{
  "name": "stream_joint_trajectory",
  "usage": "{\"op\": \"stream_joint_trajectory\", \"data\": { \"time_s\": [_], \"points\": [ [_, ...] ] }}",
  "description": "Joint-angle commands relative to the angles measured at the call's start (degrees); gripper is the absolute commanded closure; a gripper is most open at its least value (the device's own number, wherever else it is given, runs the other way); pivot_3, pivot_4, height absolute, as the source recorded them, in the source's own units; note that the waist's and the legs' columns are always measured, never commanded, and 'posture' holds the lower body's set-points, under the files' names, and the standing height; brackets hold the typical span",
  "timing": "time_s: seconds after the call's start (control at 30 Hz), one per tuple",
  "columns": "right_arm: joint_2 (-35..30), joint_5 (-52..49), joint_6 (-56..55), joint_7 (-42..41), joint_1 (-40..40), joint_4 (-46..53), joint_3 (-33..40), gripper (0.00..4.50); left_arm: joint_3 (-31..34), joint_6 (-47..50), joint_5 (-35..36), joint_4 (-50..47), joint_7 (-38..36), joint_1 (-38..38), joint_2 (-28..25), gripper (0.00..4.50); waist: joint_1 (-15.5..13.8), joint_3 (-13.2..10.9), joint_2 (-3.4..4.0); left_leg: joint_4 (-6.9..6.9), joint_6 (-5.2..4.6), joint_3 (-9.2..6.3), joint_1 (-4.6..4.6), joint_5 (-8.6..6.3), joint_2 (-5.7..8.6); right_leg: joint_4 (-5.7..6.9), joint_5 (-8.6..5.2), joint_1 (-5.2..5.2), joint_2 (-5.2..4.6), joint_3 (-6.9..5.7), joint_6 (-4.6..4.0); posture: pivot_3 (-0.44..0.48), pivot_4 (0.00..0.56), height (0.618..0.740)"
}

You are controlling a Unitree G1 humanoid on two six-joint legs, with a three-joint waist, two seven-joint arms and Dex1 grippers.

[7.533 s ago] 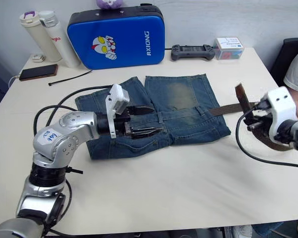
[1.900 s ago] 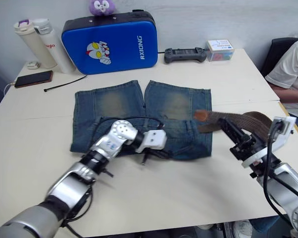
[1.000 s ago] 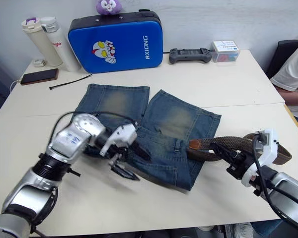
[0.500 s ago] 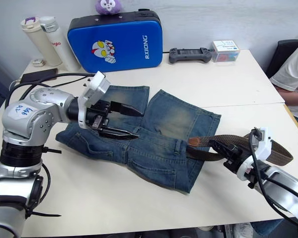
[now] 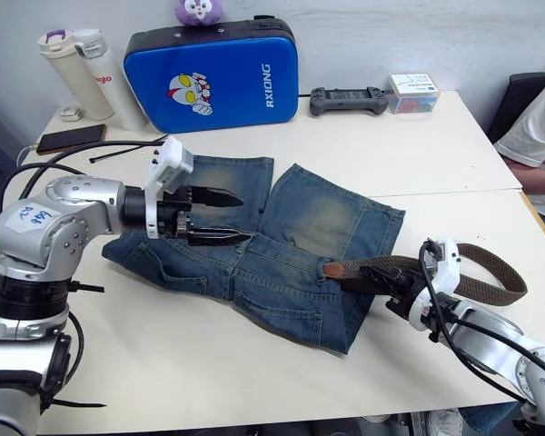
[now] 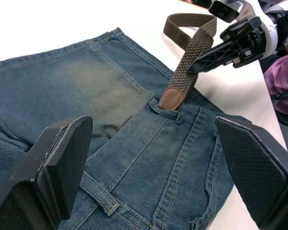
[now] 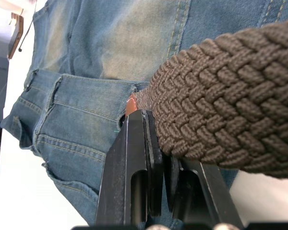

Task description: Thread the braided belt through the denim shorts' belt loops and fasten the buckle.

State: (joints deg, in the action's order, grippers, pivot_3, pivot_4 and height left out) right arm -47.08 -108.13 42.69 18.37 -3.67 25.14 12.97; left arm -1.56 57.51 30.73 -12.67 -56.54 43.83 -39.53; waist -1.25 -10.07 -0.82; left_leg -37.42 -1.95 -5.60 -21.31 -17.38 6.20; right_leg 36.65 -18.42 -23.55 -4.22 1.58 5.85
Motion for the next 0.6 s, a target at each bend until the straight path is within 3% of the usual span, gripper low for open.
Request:
{"op": "stream_joint_trajectory", "data": {
  "time_s": [0.03, 0.23, 0.6],
  "points": [
    [2.3, 0.1, -0.4, 1.8, 3.4, 1.3, -2.8, 4.5, 1.6, 0.2, 1.7, -2.3, 1.1, -0.3, -0.5, 0.02, 0.1, 0.0, 0.0, 0.0, 0.02, 0.0, 0.01, -0.01, -0.01, 0.01, 0.0, 0.0, 0.02, 0.0, 0.0, 0.0, 0.15, 0.74],
    [4.6, 1.0, -0.9, 5.2, 4.5, 1.7, -3.6, 4.5, 1.5, 0.4, 2.7, -2.7, 2.1, -0.3, -0.6, 0.02, 0.0, 0.0, 0.0, 0.02, 0.04, 0.0, 0.01, -0.01, -0.01, 0.0, 0.0, -0.03, 0.03, 0.01, 0.0, 0.0, 0.15, 0.74],
    [-1.1, -4.9, -1.9, 11.3, 4.6, 6.5, 0.9, 4.5, -0.6, -1.7, 2.4, -1.4, 2.1, 0.1, 1.0, 0.02, -0.1, 0.0, 0.0, 0.02, 0.04, 0.0, 0.0, -0.01, -0.01, -0.01, 0.0, -0.02, 0.02, 0.01, 0.0, 0.0, 0.15, 0.74]
  ]
}}
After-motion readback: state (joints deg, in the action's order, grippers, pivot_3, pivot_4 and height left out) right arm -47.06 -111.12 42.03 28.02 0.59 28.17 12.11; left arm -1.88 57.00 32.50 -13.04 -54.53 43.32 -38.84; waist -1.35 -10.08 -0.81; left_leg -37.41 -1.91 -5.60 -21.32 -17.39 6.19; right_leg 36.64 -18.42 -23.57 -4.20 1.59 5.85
